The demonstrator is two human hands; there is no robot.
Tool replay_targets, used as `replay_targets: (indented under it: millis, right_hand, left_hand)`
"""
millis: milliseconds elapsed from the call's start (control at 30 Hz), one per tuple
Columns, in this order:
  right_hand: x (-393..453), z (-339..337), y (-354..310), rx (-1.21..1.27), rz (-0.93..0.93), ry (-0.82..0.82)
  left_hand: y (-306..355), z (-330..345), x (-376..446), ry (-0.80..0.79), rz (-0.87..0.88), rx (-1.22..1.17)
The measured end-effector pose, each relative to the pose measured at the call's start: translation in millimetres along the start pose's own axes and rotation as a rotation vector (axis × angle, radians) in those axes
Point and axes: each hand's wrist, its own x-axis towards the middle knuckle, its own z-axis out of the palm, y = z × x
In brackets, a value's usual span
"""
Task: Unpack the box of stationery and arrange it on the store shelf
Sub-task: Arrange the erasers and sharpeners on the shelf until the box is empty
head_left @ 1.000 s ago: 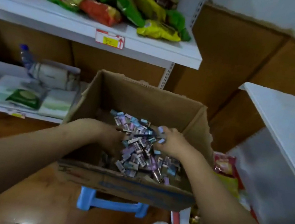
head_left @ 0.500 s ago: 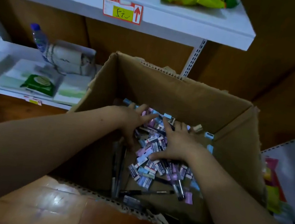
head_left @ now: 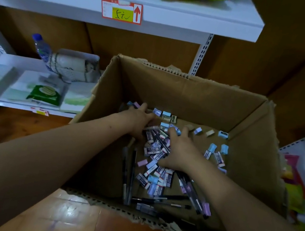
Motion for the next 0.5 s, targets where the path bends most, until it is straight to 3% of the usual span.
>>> replay_targets:
  millis: [167,267,500]
  right_hand:
    - [1.9,2.5,-0.6,0.102,-0.003,0.139]
    - [2.9,4.8,-2.1,0.015,-0.097,0.163]
    - [-1.5,14.5,-3.0,0.001,-0.109,0.227]
  left_hand:
    - [-4.0,4.6,4.7,0.1,-0.037,-0.052]
    - [-5.8,3.9,5.9,0.161,-0.07,-0.14]
    - [-6.1,-0.6,-0.6,0.115,-0.262,-0.059]
